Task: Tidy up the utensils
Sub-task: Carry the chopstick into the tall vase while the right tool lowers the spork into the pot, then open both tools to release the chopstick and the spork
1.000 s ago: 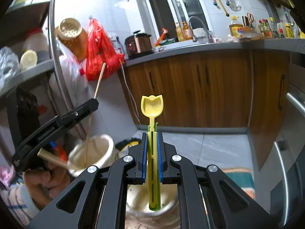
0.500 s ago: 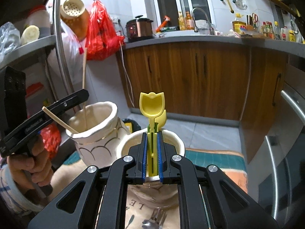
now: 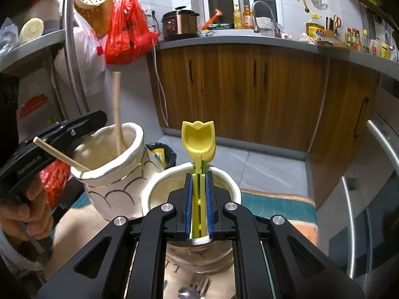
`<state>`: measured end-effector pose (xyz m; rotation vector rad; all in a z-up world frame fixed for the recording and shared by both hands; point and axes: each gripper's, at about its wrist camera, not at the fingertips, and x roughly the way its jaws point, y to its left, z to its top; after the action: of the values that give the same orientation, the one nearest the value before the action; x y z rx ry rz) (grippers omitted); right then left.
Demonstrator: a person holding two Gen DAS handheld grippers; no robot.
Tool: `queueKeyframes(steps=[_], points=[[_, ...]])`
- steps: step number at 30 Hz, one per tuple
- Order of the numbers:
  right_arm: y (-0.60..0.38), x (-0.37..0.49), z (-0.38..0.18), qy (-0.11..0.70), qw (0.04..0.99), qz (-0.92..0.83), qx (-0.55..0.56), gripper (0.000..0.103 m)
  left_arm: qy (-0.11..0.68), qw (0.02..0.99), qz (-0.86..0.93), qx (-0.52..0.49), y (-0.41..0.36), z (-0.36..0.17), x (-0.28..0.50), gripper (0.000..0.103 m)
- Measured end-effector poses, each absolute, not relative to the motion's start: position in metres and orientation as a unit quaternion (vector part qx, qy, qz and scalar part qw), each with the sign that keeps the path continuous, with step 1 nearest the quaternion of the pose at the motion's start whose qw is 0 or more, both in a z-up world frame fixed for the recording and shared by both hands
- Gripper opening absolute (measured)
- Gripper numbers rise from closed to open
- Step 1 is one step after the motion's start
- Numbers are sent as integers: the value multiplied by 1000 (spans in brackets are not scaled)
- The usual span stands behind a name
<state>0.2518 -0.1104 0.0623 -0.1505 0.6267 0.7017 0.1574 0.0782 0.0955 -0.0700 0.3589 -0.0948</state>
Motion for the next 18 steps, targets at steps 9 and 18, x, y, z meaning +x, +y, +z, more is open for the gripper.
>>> queueKeyframes(steps=[9,18], points=[[-117,244,75,286,897,329,-80,23,172,984,-33,-41,86,105,144,9],[-151,215,80,300,895,317,-93,23,196,978,-9,-76,116,94,91,28]])
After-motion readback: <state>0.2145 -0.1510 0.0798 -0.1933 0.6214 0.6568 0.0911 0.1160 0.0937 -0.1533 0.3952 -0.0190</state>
